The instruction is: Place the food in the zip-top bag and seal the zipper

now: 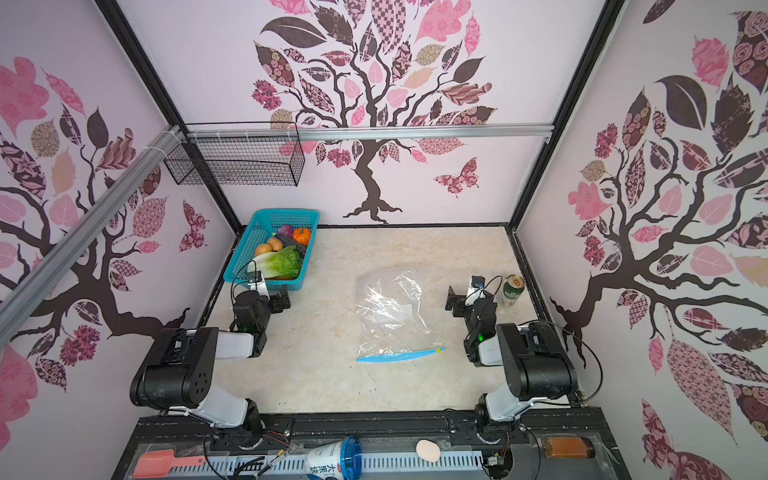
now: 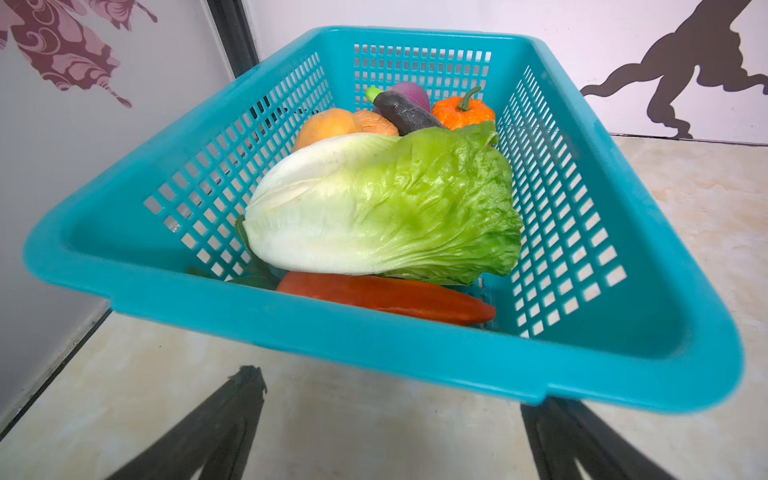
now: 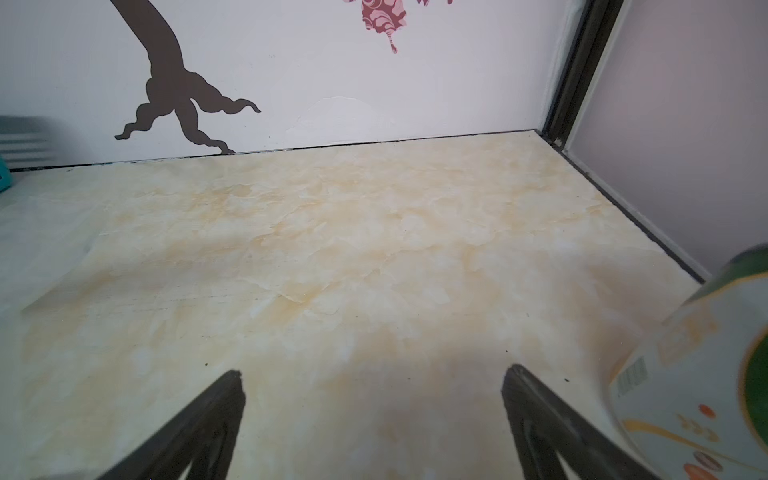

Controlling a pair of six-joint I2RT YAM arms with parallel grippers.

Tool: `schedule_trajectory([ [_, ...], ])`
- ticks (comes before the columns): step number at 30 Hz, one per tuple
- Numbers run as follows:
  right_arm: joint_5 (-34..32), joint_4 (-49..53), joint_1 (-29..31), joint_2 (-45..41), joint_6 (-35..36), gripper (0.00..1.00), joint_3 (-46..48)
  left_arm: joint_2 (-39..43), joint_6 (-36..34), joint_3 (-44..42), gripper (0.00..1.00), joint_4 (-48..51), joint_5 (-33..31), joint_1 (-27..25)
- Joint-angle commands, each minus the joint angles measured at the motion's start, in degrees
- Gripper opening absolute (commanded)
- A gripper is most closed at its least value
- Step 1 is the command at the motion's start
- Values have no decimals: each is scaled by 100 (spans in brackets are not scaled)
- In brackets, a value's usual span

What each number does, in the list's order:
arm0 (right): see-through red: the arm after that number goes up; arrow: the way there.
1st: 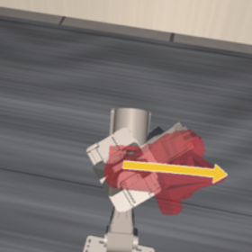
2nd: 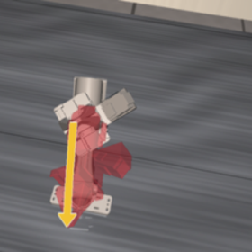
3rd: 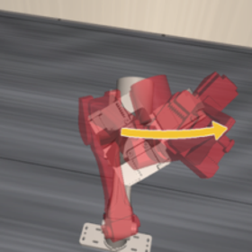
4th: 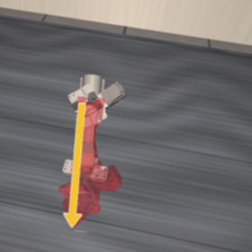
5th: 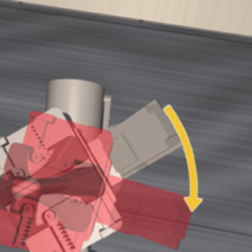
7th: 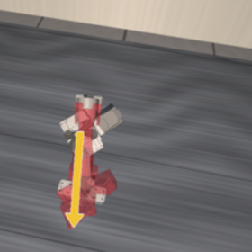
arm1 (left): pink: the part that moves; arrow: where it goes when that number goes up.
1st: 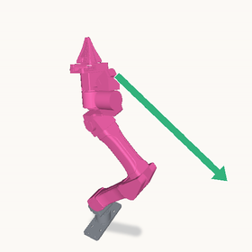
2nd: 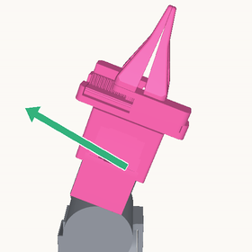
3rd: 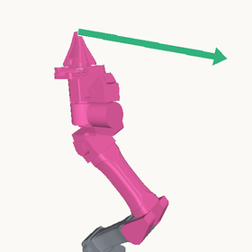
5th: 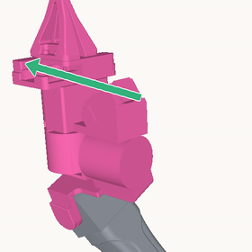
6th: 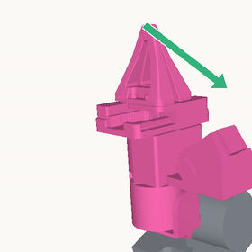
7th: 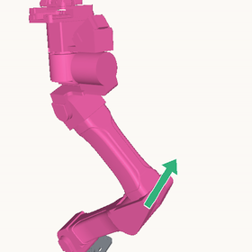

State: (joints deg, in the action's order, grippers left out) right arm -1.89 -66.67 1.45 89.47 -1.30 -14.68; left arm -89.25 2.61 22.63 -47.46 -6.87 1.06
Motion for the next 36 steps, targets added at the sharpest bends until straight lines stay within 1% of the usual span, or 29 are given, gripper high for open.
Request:
schedule_trajectory([
  [1, -65, -98, 18, 35, -50, 100, -126, 9, -22, -4, 99, -96, -44, -23],
  [23, -70, -91, 16, 58, -63, 100, -147, 13, -11, 0, 99, -93, -68, -39],
  [29, 28, -227, 24, -6, -11, 99, -34, 112, -185, -175, 99, -305, -70, -139],
  [34, 81, -338, 27, -26, 28, 100, 15, 525, -185, -143, 99, 81, -114, -176],
  [35, 108, -437, 35, -89, 65, 100, 55, 646, -199, -130, 99, 229, -88, -177],
  [36, 74, -301, 51, -255, 72, 100, 51, 823, -177, -85, 99, 494, -92, -169],
])
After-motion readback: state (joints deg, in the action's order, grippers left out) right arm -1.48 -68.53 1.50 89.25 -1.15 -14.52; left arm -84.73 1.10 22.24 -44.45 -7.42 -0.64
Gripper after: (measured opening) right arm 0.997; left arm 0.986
